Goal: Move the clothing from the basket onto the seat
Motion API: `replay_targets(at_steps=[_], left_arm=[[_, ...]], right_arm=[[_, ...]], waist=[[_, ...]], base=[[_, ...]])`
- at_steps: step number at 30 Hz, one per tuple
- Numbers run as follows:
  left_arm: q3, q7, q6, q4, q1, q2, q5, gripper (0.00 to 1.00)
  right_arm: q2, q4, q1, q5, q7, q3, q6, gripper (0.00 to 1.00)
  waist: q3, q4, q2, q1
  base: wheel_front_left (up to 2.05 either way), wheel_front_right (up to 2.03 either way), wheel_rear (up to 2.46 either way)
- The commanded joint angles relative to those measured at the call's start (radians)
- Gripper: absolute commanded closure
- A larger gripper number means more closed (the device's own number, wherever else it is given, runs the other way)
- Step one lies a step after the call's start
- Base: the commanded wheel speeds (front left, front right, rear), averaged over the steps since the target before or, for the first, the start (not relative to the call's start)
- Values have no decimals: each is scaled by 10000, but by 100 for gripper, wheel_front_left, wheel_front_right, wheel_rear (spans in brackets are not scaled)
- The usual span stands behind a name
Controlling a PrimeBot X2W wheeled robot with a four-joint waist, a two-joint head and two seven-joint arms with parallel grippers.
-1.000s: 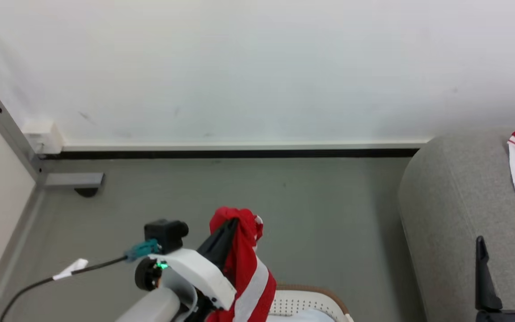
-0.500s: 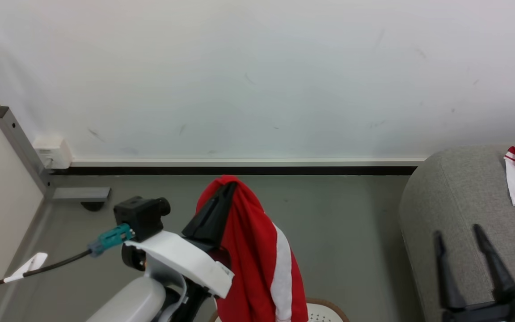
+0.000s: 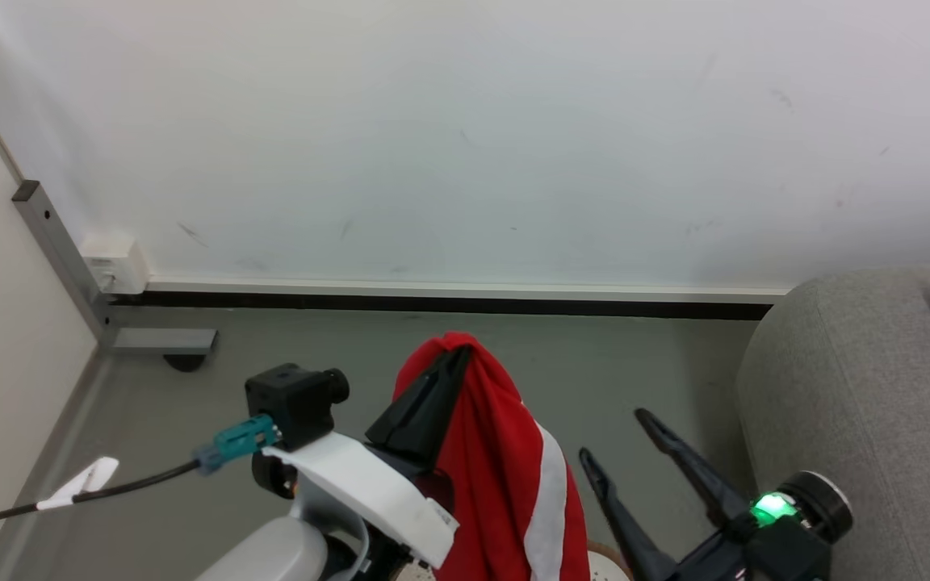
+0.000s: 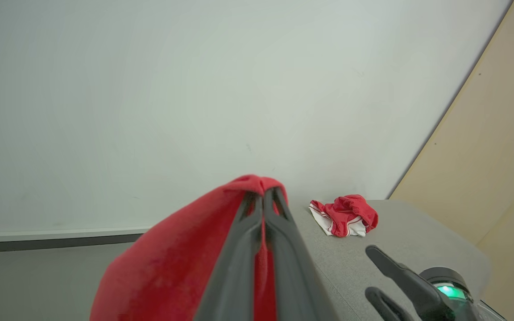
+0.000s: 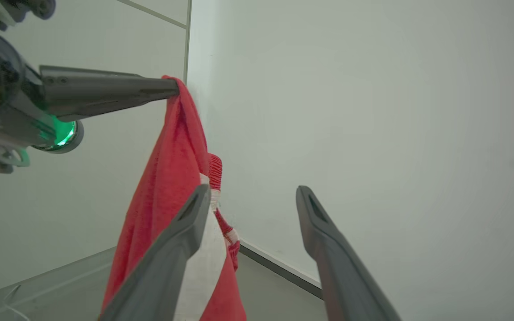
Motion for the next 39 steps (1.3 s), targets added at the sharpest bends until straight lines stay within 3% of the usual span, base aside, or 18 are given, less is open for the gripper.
replay_targets(at_steps=[1, 7, 15, 16, 17, 18, 24, 25, 26, 27, 28, 39], left_arm=[[-44, 15, -33, -12, -26, -103, 5, 100], [-337, 133, -101, -27, -186, -355, 92, 100], [-642, 295, -165, 11, -307, -569, 134, 100], [-658, 300, -176, 42, -325, -597, 145, 100], [-681, 305, -189, 68, -346, -628, 150, 100], [-708, 319, -204, 91, -356, -662, 137, 100], [-763, 254, -145, 292, -339, -638, 214, 100], [-738, 190, -103, 323, -323, -650, 231, 92], [-718, 139, -66, 366, -313, -645, 293, 62], [-701, 81, -32, 399, -299, -648, 345, 25], [-683, 53, 7, 427, -274, -672, 353, 0], [-863, -396, 0, 954, -136, -519, 728, 0]], right_arm=[[-65, 190, -313, 147, 36, 408, -22, 0], [152, 1201, -1248, 411, 20, 1509, -22, 0], [887, 3075, -2160, 466, 6, 1839, -22, 0], [986, 3312, -2259, 594, 7, 1845, -24, 41], [1055, 3552, -2374, 722, 6, 1901, -22, 67], [1104, 3719, -2472, 830, 5, 1967, -22, 100], [1246, 4031, -2768, 1378, 2, 2074, -22, 100], [1238, 4009, -2805, 1441, 3, 2089, -22, 100], [1180, 3986, -2819, 1522, 3, 2057, -24, 100], [1100, 3936, -2824, 1584, 3, 2024, -22, 100], [1009, 3867, -2815, 1669, 2, 1963, -22, 100], [-128, 2786, -2704, 1940, 0, 951, -22, 100]], waist=[[-15, 55, -1, 0], [30, 157, -1, 0], [131, 222, -1, 0], [141, 229, -1, 0], [154, 238, -1, 0], [166, 245, -1, 0], [220, 151, -1, 0], [231, 112, -1, 0], [242, 64, -1, 0], [257, 2, -1, 0], [274, -65, -1, 0], [665, -1603, -1, 0]], base=[[0, 0, 0], [0, 0, 0], [0, 0, 0], [0, 0, 0], [0, 0, 0], [0, 0, 0], [0, 0, 0], [0, 0, 0], [0, 0, 0], [0, 0, 0], [0, 0, 0], [0, 0, 0]])
